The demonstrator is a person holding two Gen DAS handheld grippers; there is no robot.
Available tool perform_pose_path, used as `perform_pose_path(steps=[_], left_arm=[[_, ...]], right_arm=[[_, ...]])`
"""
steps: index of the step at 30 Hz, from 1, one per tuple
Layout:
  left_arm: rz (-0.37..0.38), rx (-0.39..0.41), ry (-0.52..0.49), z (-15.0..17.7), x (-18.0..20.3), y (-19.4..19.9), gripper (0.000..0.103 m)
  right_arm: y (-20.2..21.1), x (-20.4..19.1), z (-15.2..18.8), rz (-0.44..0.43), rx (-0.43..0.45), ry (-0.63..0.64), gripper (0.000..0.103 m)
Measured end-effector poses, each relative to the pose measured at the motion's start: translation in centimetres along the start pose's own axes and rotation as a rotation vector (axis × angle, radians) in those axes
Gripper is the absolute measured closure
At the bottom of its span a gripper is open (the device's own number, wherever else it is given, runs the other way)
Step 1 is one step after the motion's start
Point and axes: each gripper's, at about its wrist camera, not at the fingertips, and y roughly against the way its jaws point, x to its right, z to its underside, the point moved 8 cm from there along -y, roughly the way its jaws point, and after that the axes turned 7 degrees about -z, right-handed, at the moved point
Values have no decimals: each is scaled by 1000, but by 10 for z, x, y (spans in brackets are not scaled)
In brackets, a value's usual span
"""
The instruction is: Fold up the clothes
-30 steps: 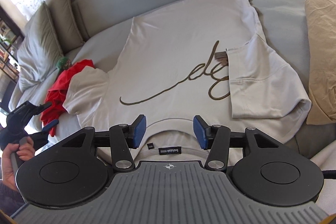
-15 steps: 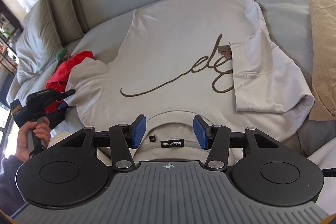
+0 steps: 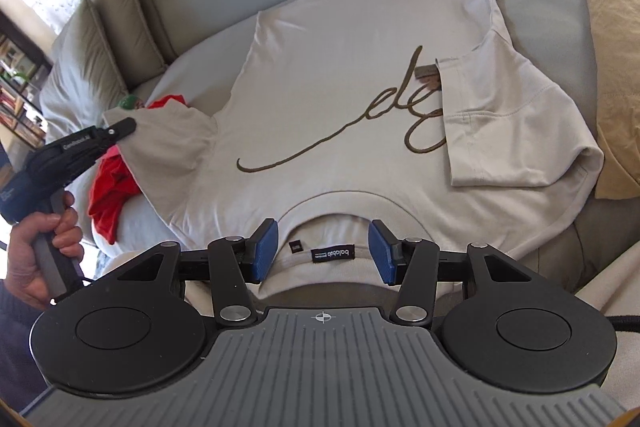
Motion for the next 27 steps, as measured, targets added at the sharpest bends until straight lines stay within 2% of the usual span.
perform_pose_path(steps=[2,3,6,8,9,10,11,13,15,17,18,19,20,23,27], left_arm=[[-7,-70,-162,19,37,-12,103],[-17,-111,-210,31,49,-17,103],[-55,-232,-254,60,62,-34,100],[-86,-281,-257,75,61,-42,86],[-87,-278,-235,76,61,-36,80],[-79,-277,-199,75,61,-27,58],[-70,-275,-164,75,61,-17,49],[-39,-269,-65,72,58,2,48],[-8,-230,125,65,38,18,44],[-78,-193,329,62,-5,23,41],[-132,-182,416,63,-29,23,43],[-179,-186,470,65,-47,20,49],[-200,-205,501,67,-61,14,49],[-87,-292,601,78,-79,-10,53],[-52,-349,594,84,-82,-33,58]], right_arm=[[1,2,2,-8,-3,-14,50],[2,3,2,-9,-3,-16,50],[7,4,2,-17,3,-20,50],[10,5,3,-28,5,-26,50],[11,5,3,-34,4,-28,49],[12,6,4,-41,2,-32,48],[13,8,4,-49,0,-35,47],[15,11,3,-54,6,-44,47],[19,14,0,-51,24,-50,47],[24,17,-4,-47,44,-56,47],[26,19,-6,-45,54,-59,47],[27,21,-7,-45,62,-66,47],[28,23,-8,-49,66,-76,47],[26,27,-6,-65,59,-106,47],[24,26,-2,-68,50,-106,47]])
